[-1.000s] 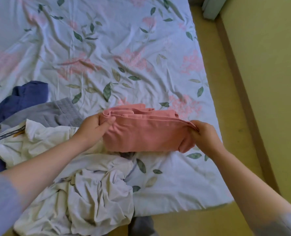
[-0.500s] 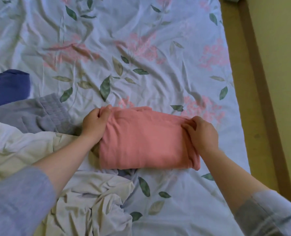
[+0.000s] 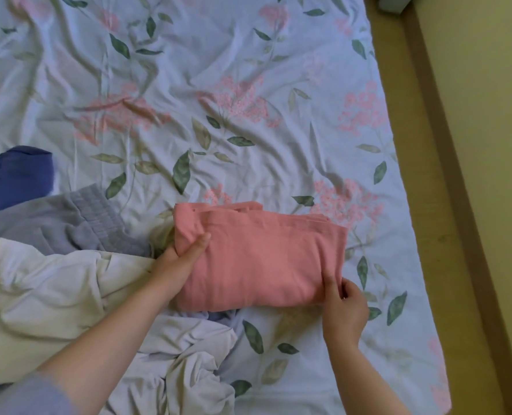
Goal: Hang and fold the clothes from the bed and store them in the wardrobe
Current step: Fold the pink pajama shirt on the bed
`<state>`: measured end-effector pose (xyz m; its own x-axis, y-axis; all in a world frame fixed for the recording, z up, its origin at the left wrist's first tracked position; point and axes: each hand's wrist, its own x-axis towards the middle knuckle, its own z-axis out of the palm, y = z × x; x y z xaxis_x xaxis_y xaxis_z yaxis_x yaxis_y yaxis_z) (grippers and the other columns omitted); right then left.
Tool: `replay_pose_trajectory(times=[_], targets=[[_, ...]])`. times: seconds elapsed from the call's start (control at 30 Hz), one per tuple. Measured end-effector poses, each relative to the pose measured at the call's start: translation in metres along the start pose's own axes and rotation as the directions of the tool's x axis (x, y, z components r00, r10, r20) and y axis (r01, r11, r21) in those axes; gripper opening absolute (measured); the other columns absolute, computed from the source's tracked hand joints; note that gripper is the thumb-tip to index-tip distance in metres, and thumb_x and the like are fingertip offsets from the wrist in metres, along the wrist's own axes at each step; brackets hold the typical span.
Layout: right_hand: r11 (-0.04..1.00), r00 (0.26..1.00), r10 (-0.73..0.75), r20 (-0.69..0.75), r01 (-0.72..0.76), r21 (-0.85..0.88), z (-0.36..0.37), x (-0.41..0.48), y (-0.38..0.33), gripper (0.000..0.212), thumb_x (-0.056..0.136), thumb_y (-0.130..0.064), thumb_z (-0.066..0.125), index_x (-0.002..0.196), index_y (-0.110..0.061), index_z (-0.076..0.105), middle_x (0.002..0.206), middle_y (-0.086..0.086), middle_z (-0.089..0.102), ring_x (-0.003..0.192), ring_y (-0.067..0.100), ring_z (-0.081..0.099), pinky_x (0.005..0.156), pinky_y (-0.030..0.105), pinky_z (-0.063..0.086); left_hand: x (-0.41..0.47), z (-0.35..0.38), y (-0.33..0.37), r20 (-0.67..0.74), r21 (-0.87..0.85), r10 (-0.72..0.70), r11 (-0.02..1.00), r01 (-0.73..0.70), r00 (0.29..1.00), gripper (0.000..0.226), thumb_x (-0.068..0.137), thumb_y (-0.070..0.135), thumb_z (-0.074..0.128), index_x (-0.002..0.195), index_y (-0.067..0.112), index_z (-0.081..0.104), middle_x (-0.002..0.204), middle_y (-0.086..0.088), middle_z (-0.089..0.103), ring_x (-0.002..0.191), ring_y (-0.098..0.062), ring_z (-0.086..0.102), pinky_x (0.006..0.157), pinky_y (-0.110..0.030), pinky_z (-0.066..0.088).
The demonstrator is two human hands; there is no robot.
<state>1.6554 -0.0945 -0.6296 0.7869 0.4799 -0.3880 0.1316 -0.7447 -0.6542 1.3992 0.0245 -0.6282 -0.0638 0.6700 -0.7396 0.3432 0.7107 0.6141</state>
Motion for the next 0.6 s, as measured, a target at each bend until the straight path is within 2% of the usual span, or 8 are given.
replay_pose_trajectory(times=[0.1,0.17,0.23,0.3,0.43,0.53,0.6], targets=[[0.991,0.998,0.023,-0.064,-0.015,0.132,0.005,0.000,0.001,0.038,0.093,-0.037,0.062,0.070,-0.007,0.057,0.065,0.000,0.057,0.061,0.015,0.048,0.057,0.030,0.037,0.010,0.007,-0.004,-0.064,0.050,0.022,0.999,-0.019,0.998,0.099,0.055,0.084,0.061,0.132,0.022,0.054,0.122,-0.003,0.064,0.112,-0.027,0.059,0.098,-0.040,0.045],[0.982,0.998,-0.016,-0.060,0.027,0.185,0.006,0.005,-0.002,0.040,0.094,-0.032,0.063,0.071,-0.001,0.053,0.063,0.002,0.051,0.060,0.016,0.042,0.057,0.031,0.034,0.016,0.010,-0.009,-0.122,0.068,0.028,0.997,-0.020,0.992,0.097,0.064,0.078,0.065,0.137,0.017,0.047,0.129,-0.007,0.060,0.117,-0.030,0.056,0.102,-0.044,0.043],[0.975,0.993,-0.116,-0.010,0.116,0.188,0.001,0.013,-0.012,0.037,0.095,-0.029,0.061,0.064,-0.012,0.052,0.057,-0.010,0.048,0.057,0.008,0.040,0.053,0.020,0.032,0.020,0.011,-0.011,-0.160,0.058,0.019,0.998,-0.010,0.987,0.090,0.070,0.070,0.068,0.137,0.013,0.047,0.131,-0.010,0.059,0.119,-0.032,0.056,0.103,-0.046,0.043],[0.967,0.972,-0.232,0.043,0.225,0.123,-0.007,0.024,-0.023,0.041,0.096,-0.028,0.060,0.059,-0.021,0.046,0.052,-0.015,0.045,0.052,0.003,0.038,0.051,0.017,0.032,0.023,0.011,-0.011,-0.161,0.059,0.018,0.998,-0.008,0.987,0.085,0.072,0.066,0.070,0.135,0.011,0.049,0.130,-0.011,0.060,0.118,-0.032,0.056,0.104,-0.047,0.043],[0.931,0.926,-0.366,0.088,0.366,0.017,-0.026,0.048,-0.035,0.042,0.096,-0.035,0.058,0.059,-0.019,0.048,0.051,-0.014,0.047,0.051,0.004,0.040,0.049,0.019,0.030,0.025,0.011,-0.012,-0.183,0.069,0.012,0.998,0.001,0.983,0.081,0.074,0.063,0.071,0.132,0.010,0.052,0.127,-0.012,0.062,0.116,-0.032,0.058,0.102,-0.046,0.045],[0.929,0.911,-0.345,0.224,0.365,-0.053,-0.030,0.055,-0.030,0.051,0.096,-0.045,0.053,0.059,-0.011,0.045,0.048,-0.010,0.039,0.049,0.006,0.035,0.048,0.022,0.026,0.026,0.011,-0.013,-0.176,0.048,0.005,0.999,0.003,0.984,0.077,0.075,0.058,0.072,0.132,0.009,0.052,0.128,-0.011,0.061,0.116,-0.031,0.057,0.101,-0.043,0.045],[0.934,0.919,-0.293,0.263,0.334,-0.128,-0.031,0.057,-0.023,0.051,0.096,-0.049,0.051,0.062,-0.012,0.046,0.050,-0.010,0.042,0.050,0.006,0.037,0.051,0.027,0.028,0.025,0.012,-0.011,-0.180,0.051,0.014,0.999,-0.005,0.984,0.075,0.078,0.054,0.072,0.132,0.007,0.050,0.128,-0.013,0.060,0.116,-0.032,0.057,0.099,-0.040,0.044]])
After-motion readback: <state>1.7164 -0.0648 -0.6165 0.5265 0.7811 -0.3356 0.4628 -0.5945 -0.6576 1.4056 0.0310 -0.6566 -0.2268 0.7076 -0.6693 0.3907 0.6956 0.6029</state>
